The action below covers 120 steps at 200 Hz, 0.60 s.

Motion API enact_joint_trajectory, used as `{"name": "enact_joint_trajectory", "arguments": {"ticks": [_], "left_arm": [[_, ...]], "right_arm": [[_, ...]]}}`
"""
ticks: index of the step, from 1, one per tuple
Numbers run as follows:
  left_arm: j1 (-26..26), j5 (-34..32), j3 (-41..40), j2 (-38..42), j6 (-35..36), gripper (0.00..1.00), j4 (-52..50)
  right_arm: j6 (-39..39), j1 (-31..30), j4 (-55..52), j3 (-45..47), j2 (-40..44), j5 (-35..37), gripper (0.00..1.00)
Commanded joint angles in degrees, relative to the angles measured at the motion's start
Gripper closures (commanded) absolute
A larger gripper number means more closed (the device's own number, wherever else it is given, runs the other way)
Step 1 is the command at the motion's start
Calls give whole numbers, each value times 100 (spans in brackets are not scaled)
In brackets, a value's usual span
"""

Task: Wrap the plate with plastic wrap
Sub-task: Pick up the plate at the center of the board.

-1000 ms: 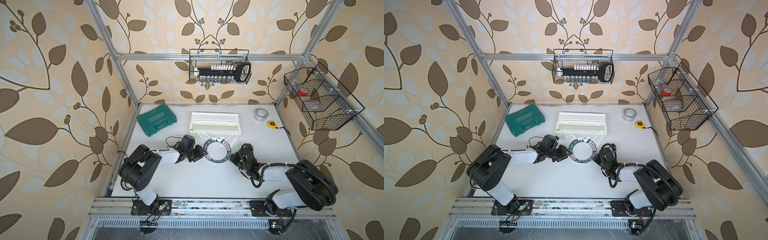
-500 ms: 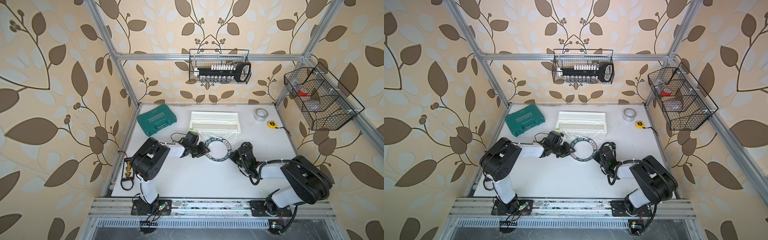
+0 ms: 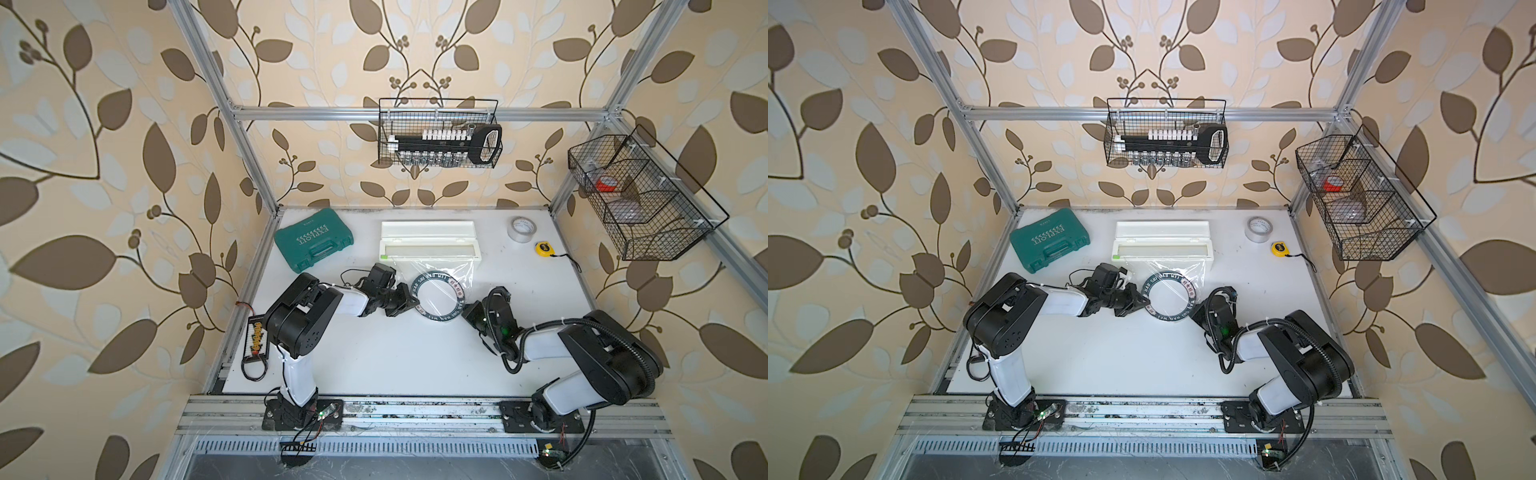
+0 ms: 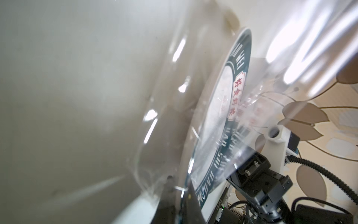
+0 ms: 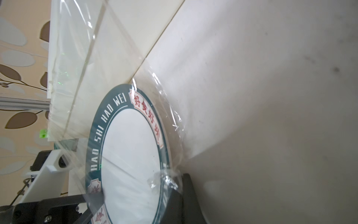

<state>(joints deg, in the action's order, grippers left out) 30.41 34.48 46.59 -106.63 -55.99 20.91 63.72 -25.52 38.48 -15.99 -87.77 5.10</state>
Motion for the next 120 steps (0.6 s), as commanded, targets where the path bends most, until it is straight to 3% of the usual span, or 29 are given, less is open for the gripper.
{"name": "enact_joint_trajectory", "arguments": {"ticks": [1,35,63,120], "left_arm": [[84,488,-273,-175,-264,100,4],[85,965,-546,-104,-873,100,777],[86,986,-615,169,-993,100,785],[73,973,-788,397,-1145,100,879]], "right_arm": [[-66,132,51,131,-21,-359,100],[30,265,115,194,148,-511,100],[27,298,-114,343,583,-458,100],[-120,628,-1439,57,832,-844,73]]}}
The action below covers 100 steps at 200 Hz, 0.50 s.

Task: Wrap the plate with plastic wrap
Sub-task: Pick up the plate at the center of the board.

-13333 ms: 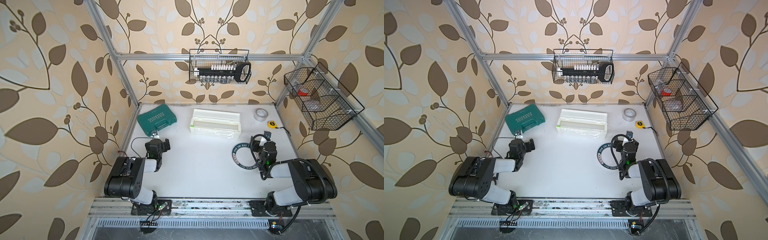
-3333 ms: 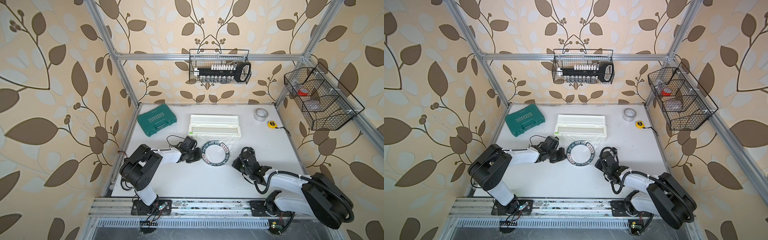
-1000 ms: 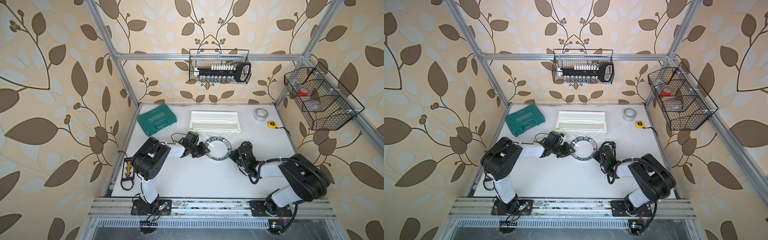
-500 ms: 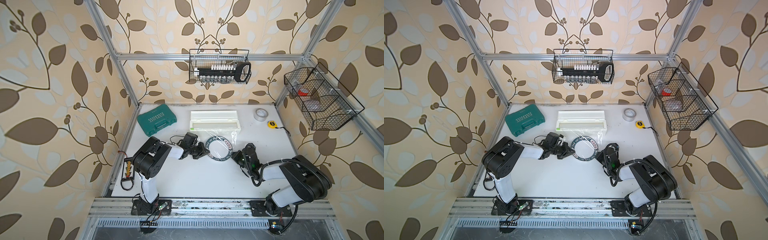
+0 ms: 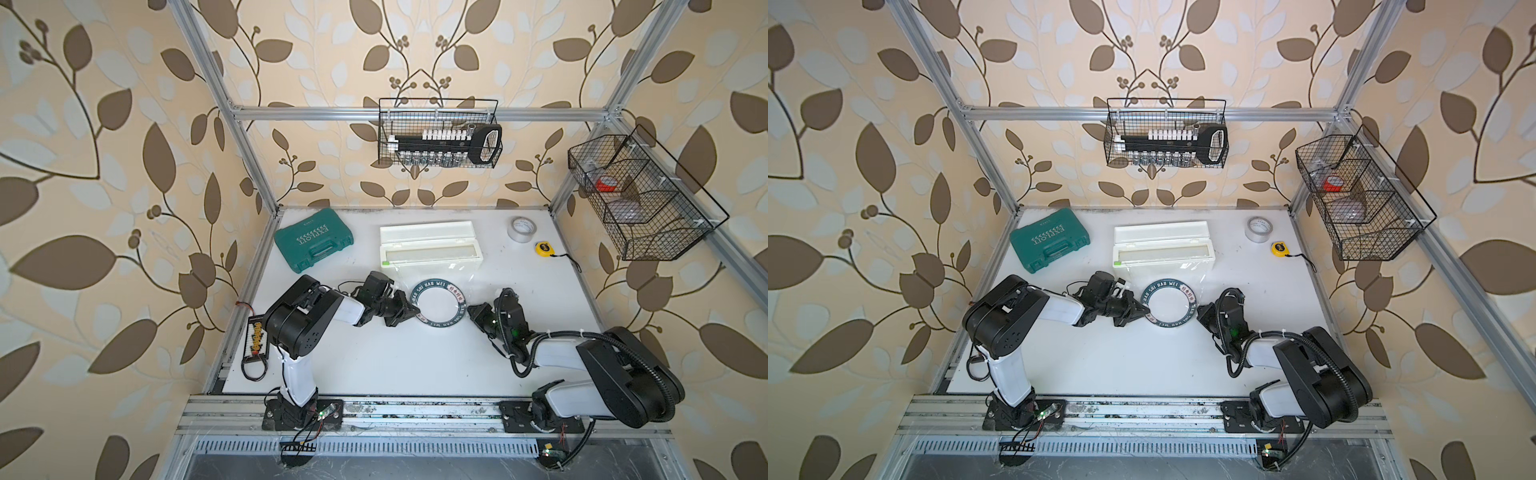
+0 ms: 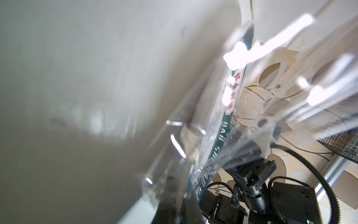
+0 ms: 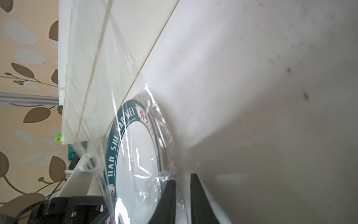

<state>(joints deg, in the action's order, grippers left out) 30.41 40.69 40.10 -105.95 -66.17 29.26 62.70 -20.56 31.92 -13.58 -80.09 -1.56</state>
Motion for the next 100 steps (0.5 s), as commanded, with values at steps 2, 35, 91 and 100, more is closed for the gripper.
{"name": "enact_joint_trajectory", "arguments": {"ticks": [2,35,91,100], "left_arm": [[77,348,-153,347,-136,100,52],[35,326,-261,561,-210,100,79],[-105,335,-315,688,-150,100,-4],[-103,326,-300,703,-142,100,-21]], "right_arm": [[-13,149,-808,-172,71,-202,71],[-190,414,-1582,-141,455,-407,51],[-1081,957,-4032,-773,1906,-71,34],[-1343,955,-4326,-940,2015,-42,34]]}}
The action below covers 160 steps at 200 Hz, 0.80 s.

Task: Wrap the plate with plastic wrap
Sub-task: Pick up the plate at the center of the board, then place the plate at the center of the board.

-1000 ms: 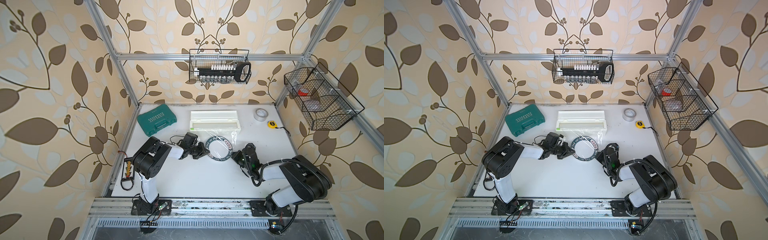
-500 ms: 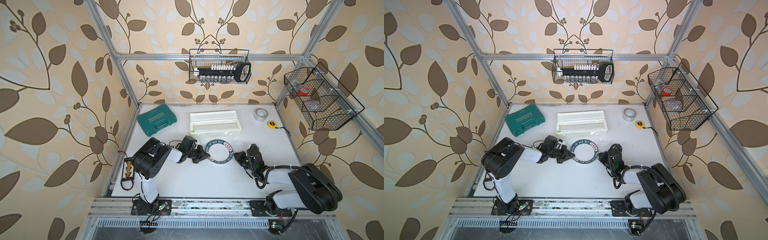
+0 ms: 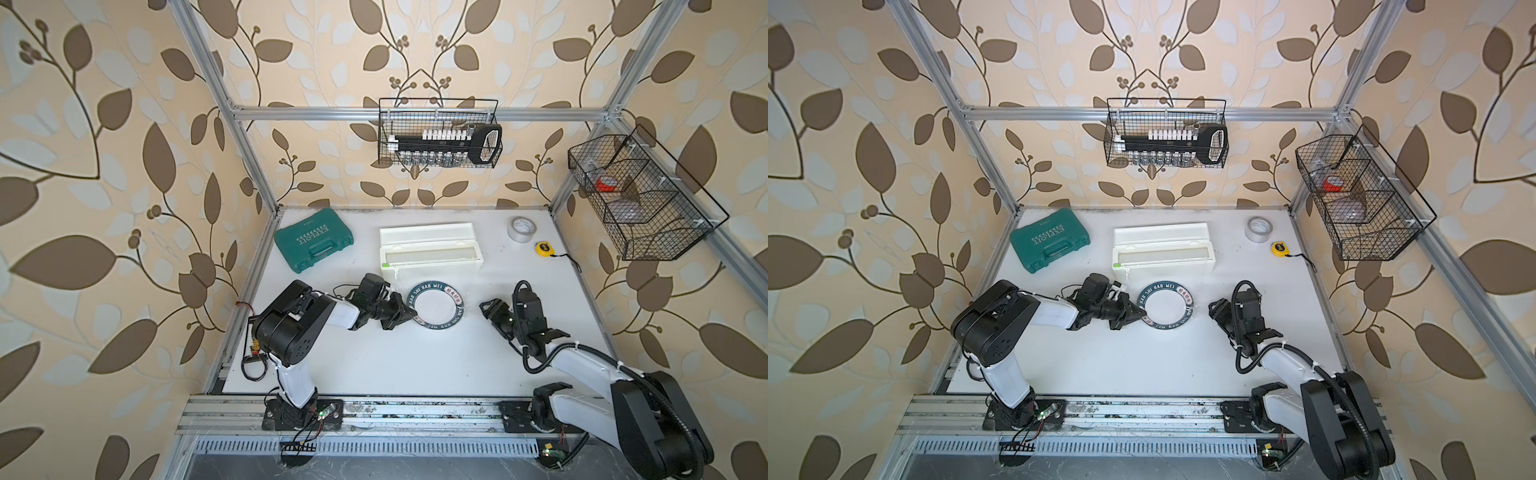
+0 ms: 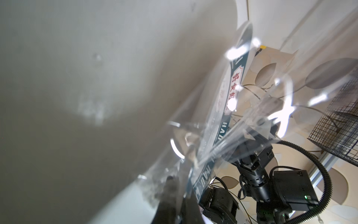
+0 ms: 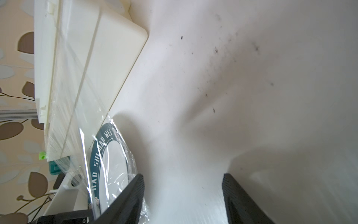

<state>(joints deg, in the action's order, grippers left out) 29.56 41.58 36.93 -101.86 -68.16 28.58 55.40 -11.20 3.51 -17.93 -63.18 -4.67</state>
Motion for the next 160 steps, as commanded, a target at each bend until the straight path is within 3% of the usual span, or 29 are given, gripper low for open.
{"name": "enact_joint_trajectory", "arguments": {"ticks": [1,34,72,120,160], "left_arm": [[-15,232,17,292,62,100,49],[-14,243,90,289,75,100,11],[-16,206,100,331,106,100,-36],[16,193,97,367,101,100,-19],[40,242,9,334,64,100,141]], "right_arm": [[-624,16,-1520,-529,332,266,34],[-766,-534,-1706,-1028,329,-192,45],[-337,-1231,-1126,-1428,-508,-402,49],[-262,-1460,-794,-1833,-1620,-324,54],[-221,-1419,147,-1757,-2180,-723,56]]}}
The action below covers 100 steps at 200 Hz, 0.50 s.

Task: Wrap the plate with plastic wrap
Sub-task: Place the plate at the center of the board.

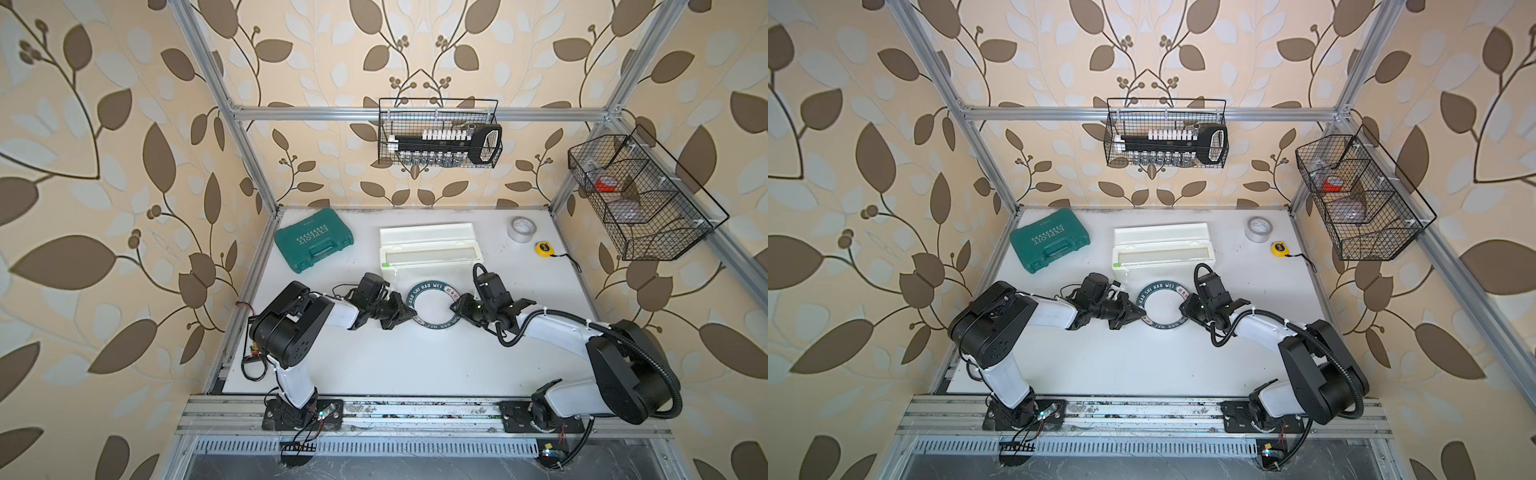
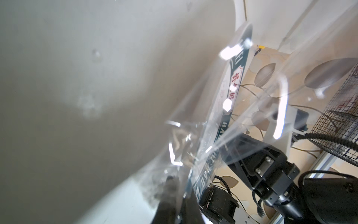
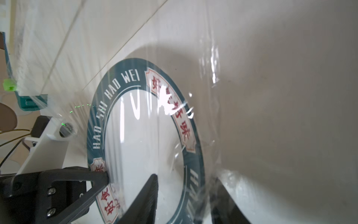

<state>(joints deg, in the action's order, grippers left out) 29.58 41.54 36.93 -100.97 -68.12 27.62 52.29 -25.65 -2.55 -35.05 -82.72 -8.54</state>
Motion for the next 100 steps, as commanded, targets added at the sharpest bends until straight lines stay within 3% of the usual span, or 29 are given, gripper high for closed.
{"name": "enact_joint_trajectory", "arguments": {"ticks": [1,17,67,87,100], "left_arm": [[38,248,8,240,61,100,240],[31,283,16,224,77,100,253],[34,320,60,111,45,100,384],[29,311,68,75,10,100,436],[31,294,72,76,1,100,437]], "right_arm": [[97,30,793,-28,-231,-361,56],[199,58,1467,189,-280,-736,57],[580,290,3699,964,-165,-1616,72],[650,407,4181,1131,-179,-1826,76],[593,413,4106,1128,-149,-1818,85]]}}
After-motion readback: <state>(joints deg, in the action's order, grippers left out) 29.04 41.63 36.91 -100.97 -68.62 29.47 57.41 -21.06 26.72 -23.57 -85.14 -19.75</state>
